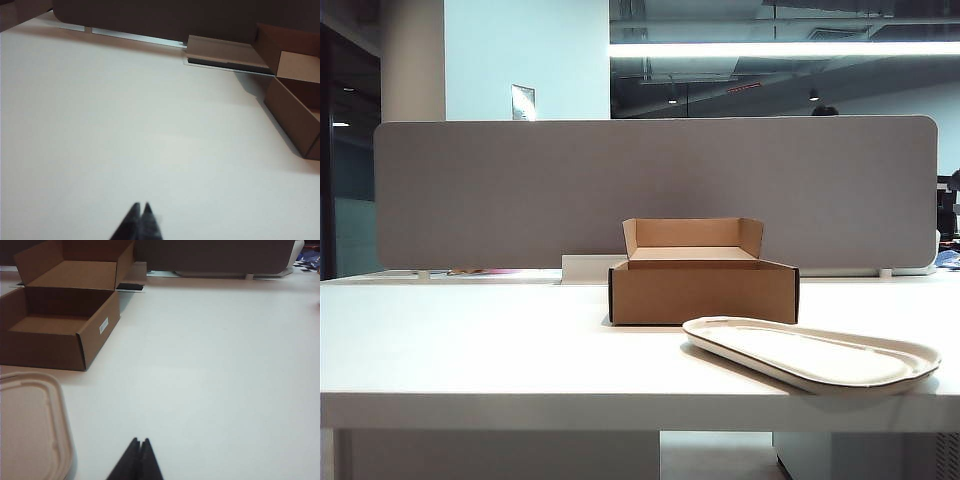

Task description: Pick up the lid and place it into the paper box.

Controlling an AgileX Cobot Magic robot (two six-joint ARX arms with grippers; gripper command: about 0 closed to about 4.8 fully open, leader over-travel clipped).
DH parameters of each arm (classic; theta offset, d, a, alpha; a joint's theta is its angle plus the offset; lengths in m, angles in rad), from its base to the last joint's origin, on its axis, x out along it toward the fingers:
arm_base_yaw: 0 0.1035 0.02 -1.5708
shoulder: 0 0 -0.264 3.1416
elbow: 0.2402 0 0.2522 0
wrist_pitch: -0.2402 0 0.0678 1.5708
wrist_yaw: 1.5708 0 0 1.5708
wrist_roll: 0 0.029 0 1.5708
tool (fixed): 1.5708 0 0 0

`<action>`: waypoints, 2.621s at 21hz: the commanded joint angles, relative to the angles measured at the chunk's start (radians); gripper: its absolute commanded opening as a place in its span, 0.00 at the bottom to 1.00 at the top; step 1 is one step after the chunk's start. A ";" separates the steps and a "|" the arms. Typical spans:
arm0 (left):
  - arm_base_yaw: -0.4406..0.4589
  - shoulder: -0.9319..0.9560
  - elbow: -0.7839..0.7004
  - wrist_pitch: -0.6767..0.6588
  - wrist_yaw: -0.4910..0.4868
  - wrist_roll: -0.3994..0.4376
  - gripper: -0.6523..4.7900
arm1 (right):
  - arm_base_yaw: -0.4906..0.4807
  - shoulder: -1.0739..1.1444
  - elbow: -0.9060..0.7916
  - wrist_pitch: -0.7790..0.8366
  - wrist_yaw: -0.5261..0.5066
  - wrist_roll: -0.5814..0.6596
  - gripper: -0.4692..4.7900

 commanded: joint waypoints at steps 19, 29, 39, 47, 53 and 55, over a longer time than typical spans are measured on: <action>-0.001 0.001 0.003 0.005 0.006 0.000 0.11 | 0.001 -0.001 -0.005 0.018 -0.047 0.092 0.07; -0.001 0.001 0.003 0.006 0.002 0.001 0.11 | 0.001 0.000 0.016 0.043 -0.153 0.210 0.07; -0.001 0.001 0.003 0.006 0.082 0.000 0.11 | 0.001 0.091 0.222 -0.050 -0.089 0.204 0.07; -0.002 0.001 0.003 0.005 0.233 0.000 0.11 | 0.001 0.427 0.431 -0.066 -0.093 0.204 0.07; -0.002 0.001 0.003 0.005 0.412 0.000 0.11 | 0.001 0.737 0.609 -0.108 -0.143 0.204 0.09; -0.002 0.001 0.003 0.004 0.445 0.000 0.11 | 0.001 0.801 0.633 -0.119 -0.178 0.205 0.09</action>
